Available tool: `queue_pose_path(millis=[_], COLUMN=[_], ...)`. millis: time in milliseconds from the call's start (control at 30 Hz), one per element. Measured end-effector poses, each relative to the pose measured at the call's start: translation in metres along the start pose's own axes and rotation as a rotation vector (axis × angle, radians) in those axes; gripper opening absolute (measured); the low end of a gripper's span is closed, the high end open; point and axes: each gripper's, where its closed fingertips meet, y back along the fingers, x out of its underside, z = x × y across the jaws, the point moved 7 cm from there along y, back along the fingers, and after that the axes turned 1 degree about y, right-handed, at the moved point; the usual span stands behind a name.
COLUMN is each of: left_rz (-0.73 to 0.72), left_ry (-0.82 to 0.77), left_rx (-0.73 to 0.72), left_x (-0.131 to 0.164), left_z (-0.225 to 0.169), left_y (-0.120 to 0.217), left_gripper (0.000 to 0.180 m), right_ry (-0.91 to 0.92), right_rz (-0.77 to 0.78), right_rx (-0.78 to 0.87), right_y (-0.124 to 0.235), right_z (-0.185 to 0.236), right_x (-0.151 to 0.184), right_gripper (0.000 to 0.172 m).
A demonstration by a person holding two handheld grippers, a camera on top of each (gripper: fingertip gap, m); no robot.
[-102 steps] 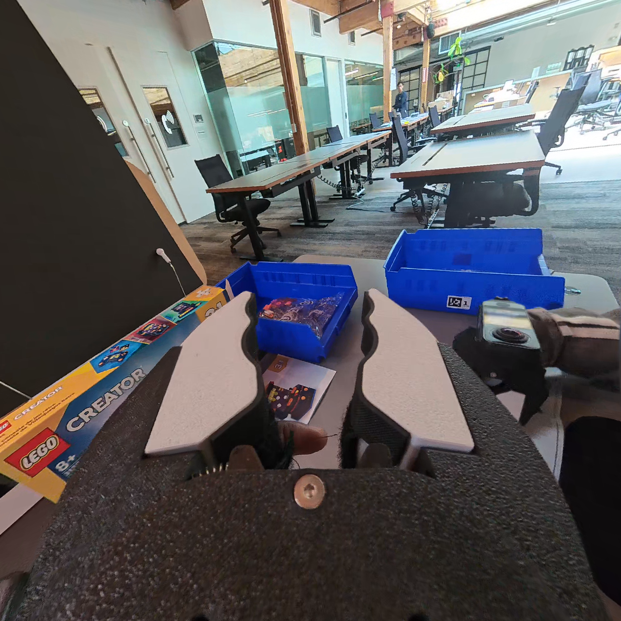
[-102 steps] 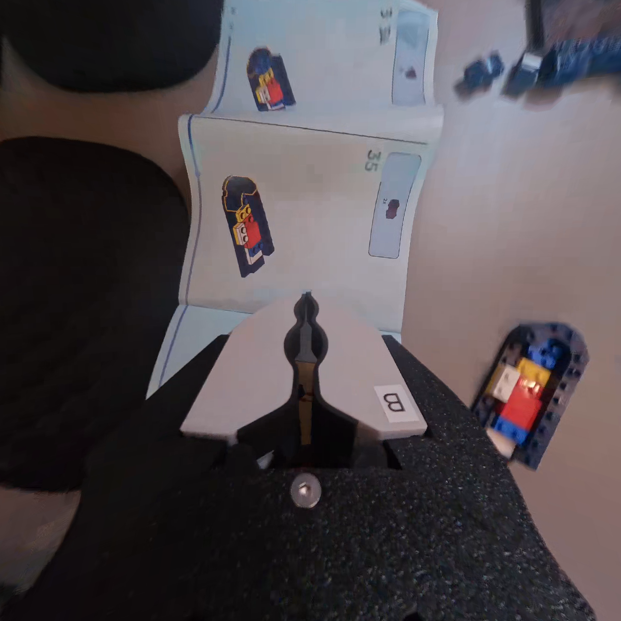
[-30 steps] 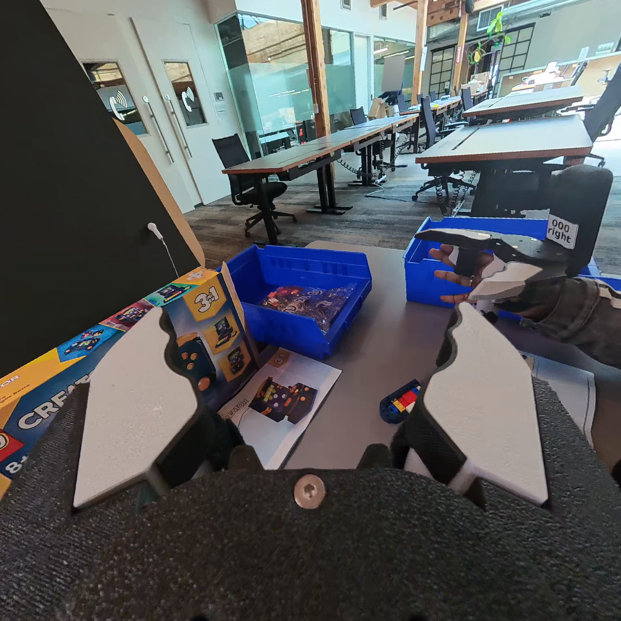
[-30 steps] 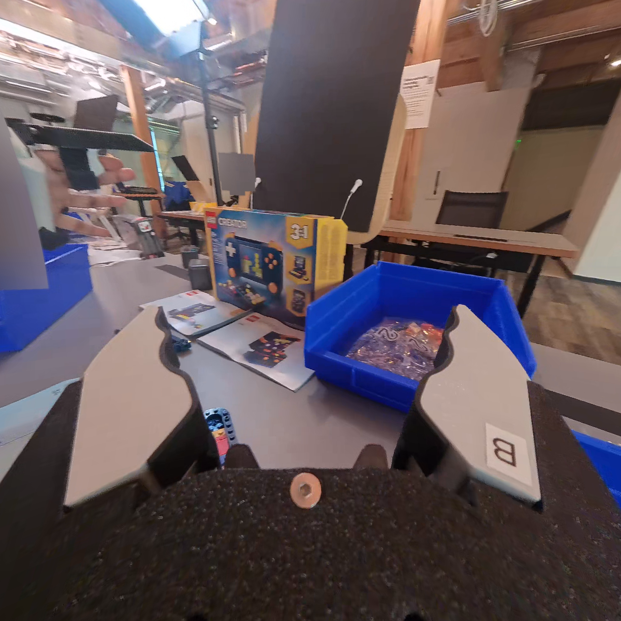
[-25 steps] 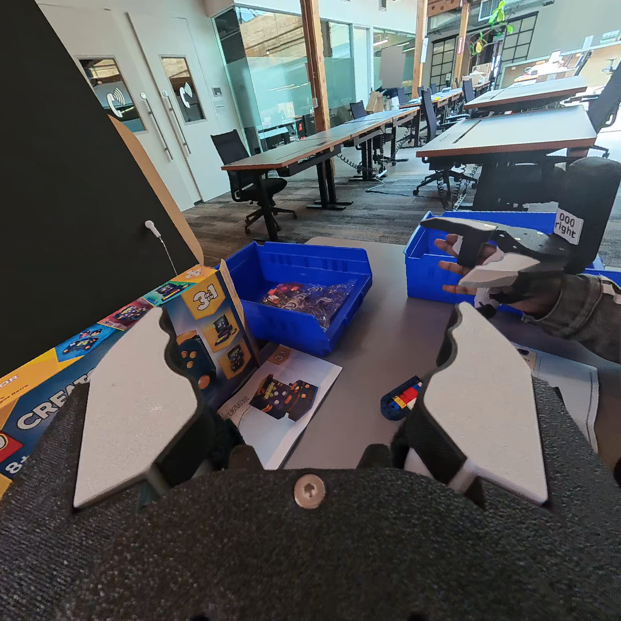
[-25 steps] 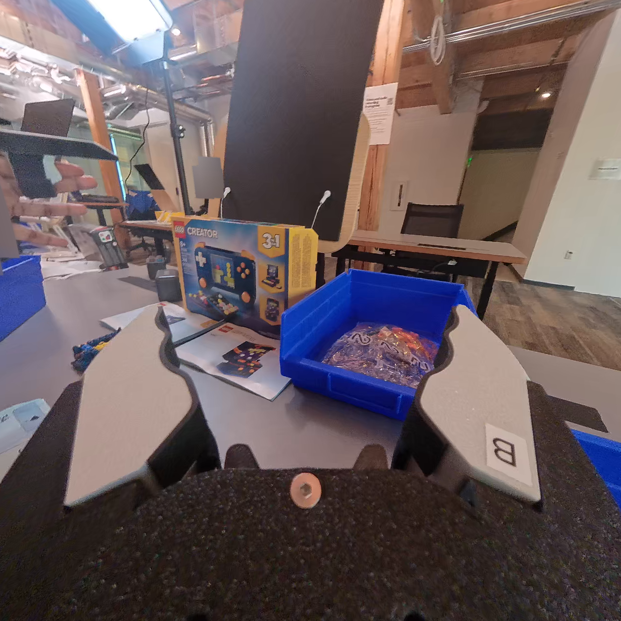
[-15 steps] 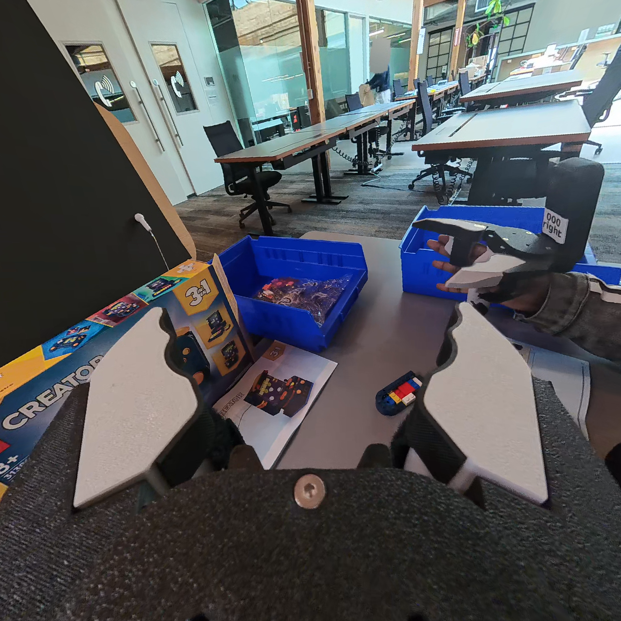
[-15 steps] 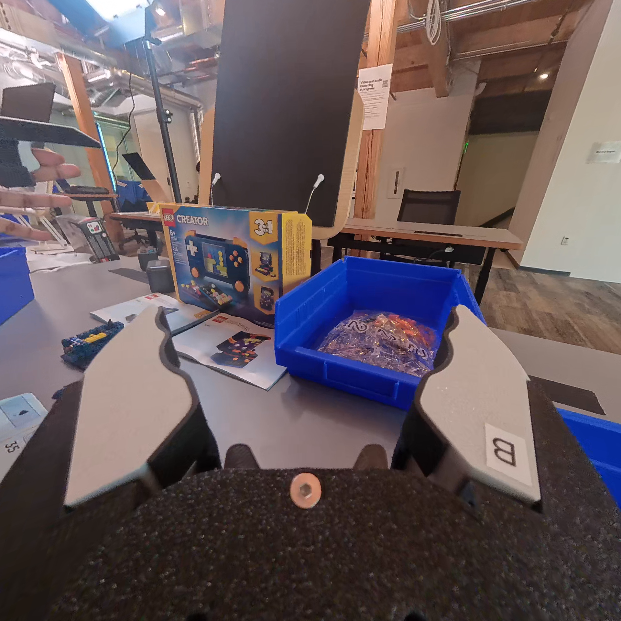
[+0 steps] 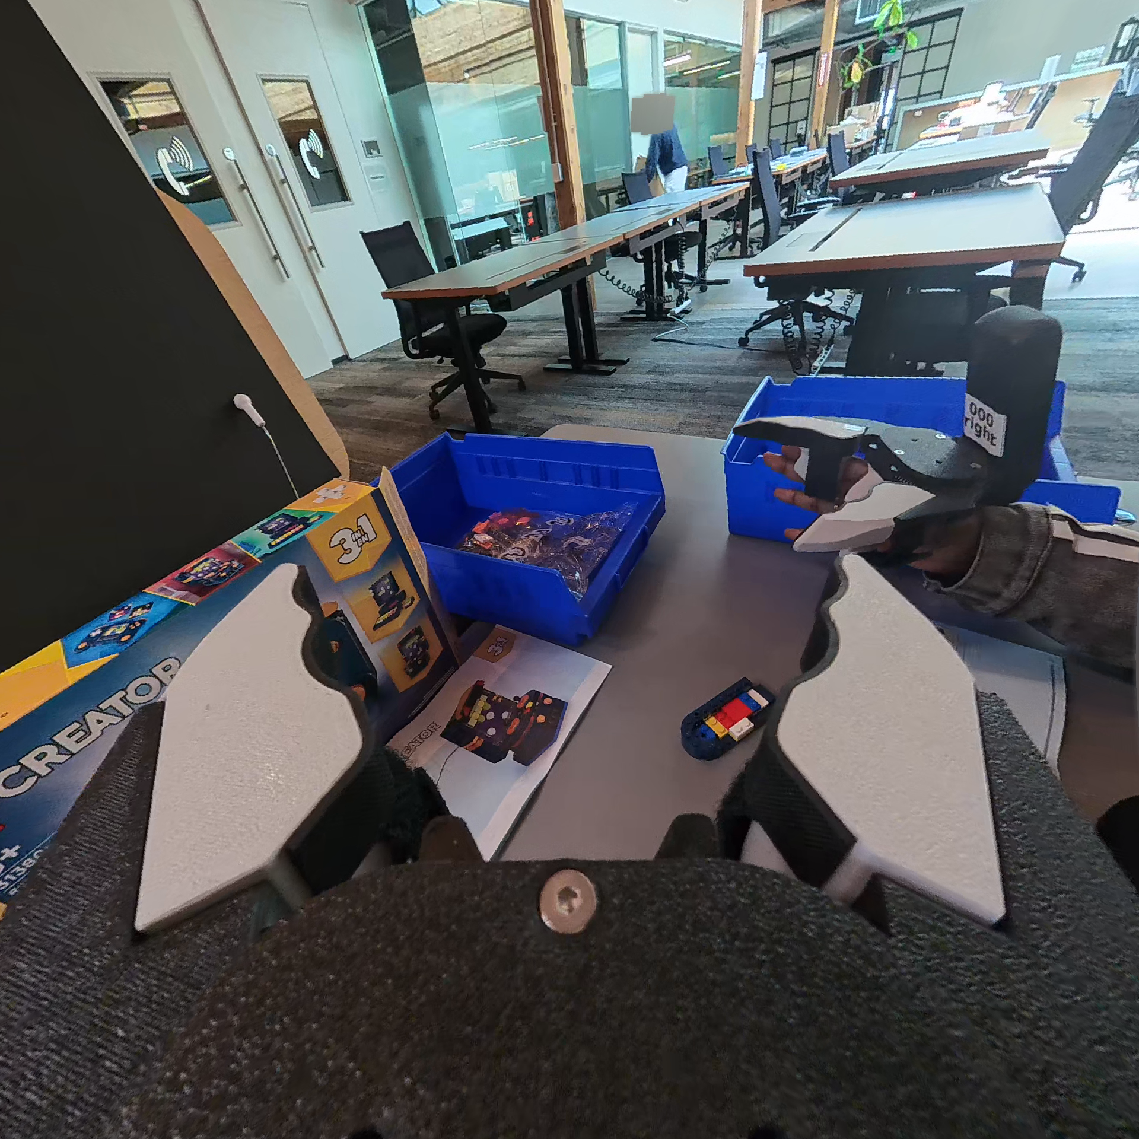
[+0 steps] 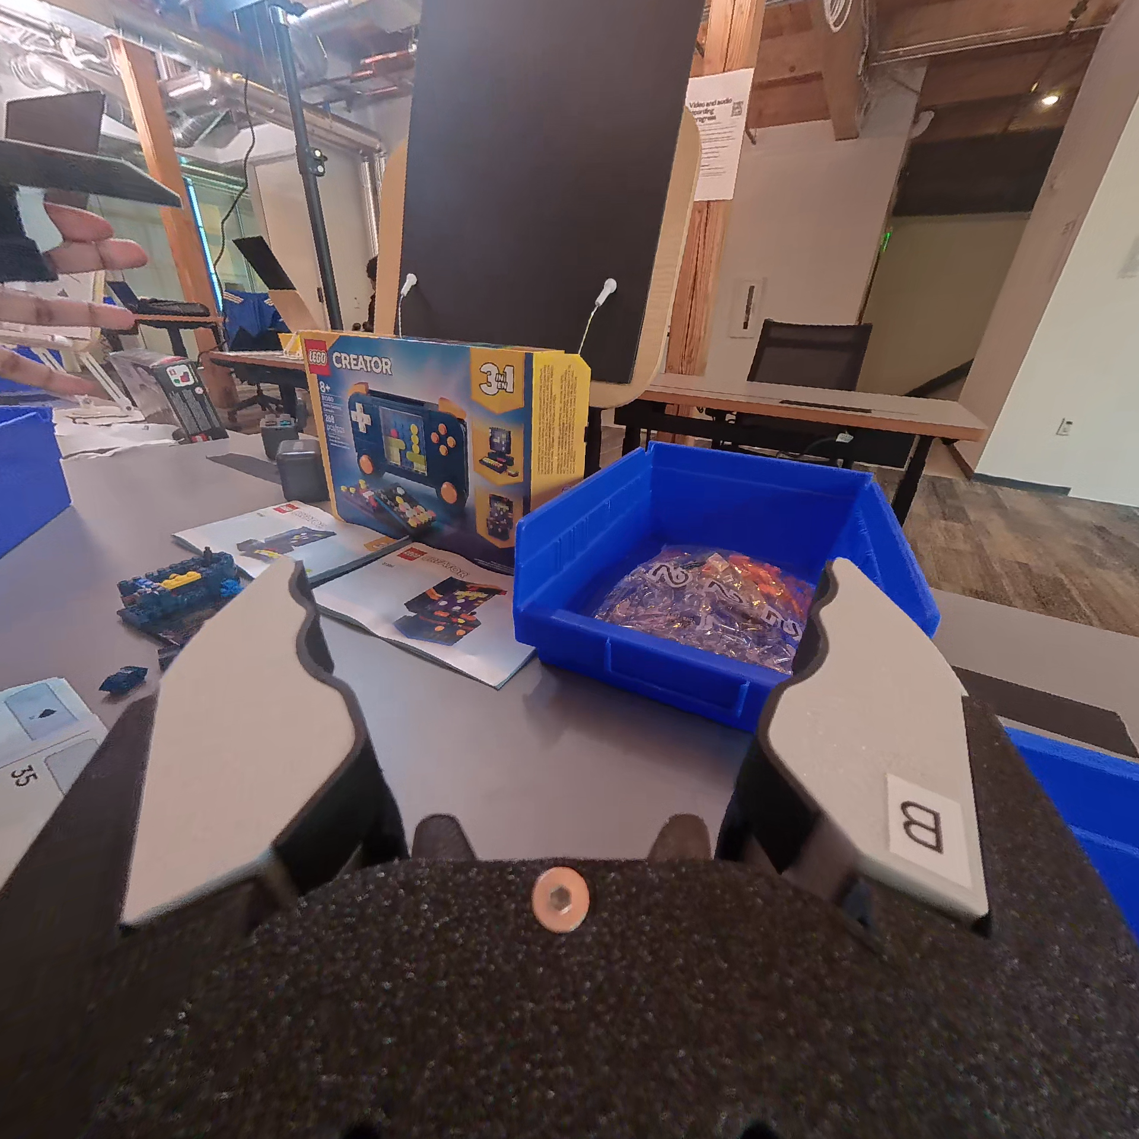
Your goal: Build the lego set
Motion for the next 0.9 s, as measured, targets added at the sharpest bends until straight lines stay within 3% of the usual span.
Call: queue_pose_path(millis=[67,100,133,167,200,300,367,500,600,800,900], left_rz=[0.001,-0.002,-0.005,-0.02,-0.083,-0.063,0.06,0.626,0.923,1.054,1.058], left_ry=[-0.001,-0.004,-0.025,-0.051,-0.043,-0.047,-0.121,-0.261,-0.465,-0.377,-0.376], left_rx=[0.004,-0.001,-0.033,-0.061,-0.032,0.032,0.061,0.473,0.511,0.603,0.572], left_x=[0.0,-0.001,-0.002,-0.004,-0.01,-0.017,-0.008,0.061,0.12,0.159,0.169], left_z=[-0.001,0.0,0.003,0.005,0.003,0.001,0.0,-0.026,-0.018,-0.019,-0.014], left_y=[0.001,0.001,0.004,0.011,0.018,0.029,0.031,0.038,0.029,0.012,0.006], left_gripper=[0.146,0.146,0.126,0.041,0.0,0.0,0.0,0.01,0.029,0.038,0.039], right_ry=[0.012,0.032,0.067,0.104,0.117,0.066,0.051,0.079,0.106,0.172,0.179], right_rz=[0.008,0.003,-0.001,0.004,-0.01,0.028,0.03,0.049,0.067,0.067,0.06], right_rx=[-0.006,-0.013,-0.031,-0.051,-0.053,-0.097,-0.089,-0.085,-0.092,-0.082,-0.081], right_y=[-0.001,0.0,0.002,0.007,0.009,0.009,0.008,0.007,0.005,0.006,0.007], right_z=[0.001,0.002,0.003,0.005,0.006,0.007,0.006,0.006,0.008,0.01,0.011], right_x=[0.002,0.003,0.004,0.004,0.003,0.005,0.007,0.013,0.016,0.012,0.011], right_gripper=[0.143,0.133,0.094,0.02,0.0,0.0,0.0,0.0,0.0,0.0,0.0])
